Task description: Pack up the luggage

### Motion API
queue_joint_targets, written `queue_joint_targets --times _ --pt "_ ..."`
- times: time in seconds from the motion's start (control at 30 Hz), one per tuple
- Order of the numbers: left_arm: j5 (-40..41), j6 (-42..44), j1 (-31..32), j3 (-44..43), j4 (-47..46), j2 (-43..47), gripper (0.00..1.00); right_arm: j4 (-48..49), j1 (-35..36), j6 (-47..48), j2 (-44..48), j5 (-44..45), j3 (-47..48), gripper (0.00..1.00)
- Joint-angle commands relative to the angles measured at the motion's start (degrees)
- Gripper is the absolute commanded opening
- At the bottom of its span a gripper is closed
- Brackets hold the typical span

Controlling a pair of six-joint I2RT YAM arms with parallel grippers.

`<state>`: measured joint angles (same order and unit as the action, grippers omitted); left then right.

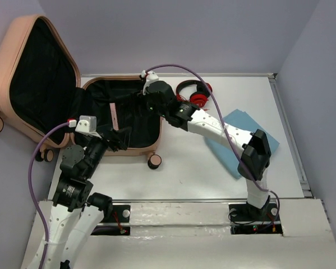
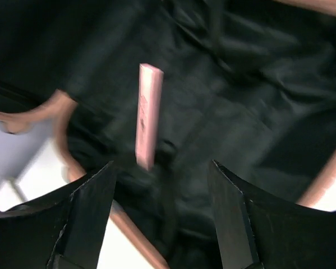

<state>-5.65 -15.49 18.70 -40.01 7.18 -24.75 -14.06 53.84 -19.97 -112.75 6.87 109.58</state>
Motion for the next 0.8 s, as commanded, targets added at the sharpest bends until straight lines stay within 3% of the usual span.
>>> queue_joint_targets --times 0.0,0.07,0.2,0.57,0.77 --pt "2.1 0.5 0.8 -2.3 -0.9 1.3 0.99 0.2 -6.0 -0.7 5.2 -2.1 -10.0 0.66" --pt "1.7 0.5 1.4 -2.2 -1.0 1.5 0.99 1.1 -10.9 0.6 9.7 -5.1 -17.7 0.61" --pt "0.8 0.5 2.3 -2.0 -1.6 1.4 0.99 -0.2 -17.1 6.9 11.8 -6.4 -22.7 0.54" --pt "0.1 0.6 2.5 -1.7 -1.8 0.4 0.99 -11.0 -21.9 21.2 -5.1 -1.0 -7.9 0.57" --pt "-0.3 0.8 2.5 -1.7 -1.9 -0.3 0.99 -12.1 -21.9 21.8 -10.4 -1.5 -4.7 0.53"
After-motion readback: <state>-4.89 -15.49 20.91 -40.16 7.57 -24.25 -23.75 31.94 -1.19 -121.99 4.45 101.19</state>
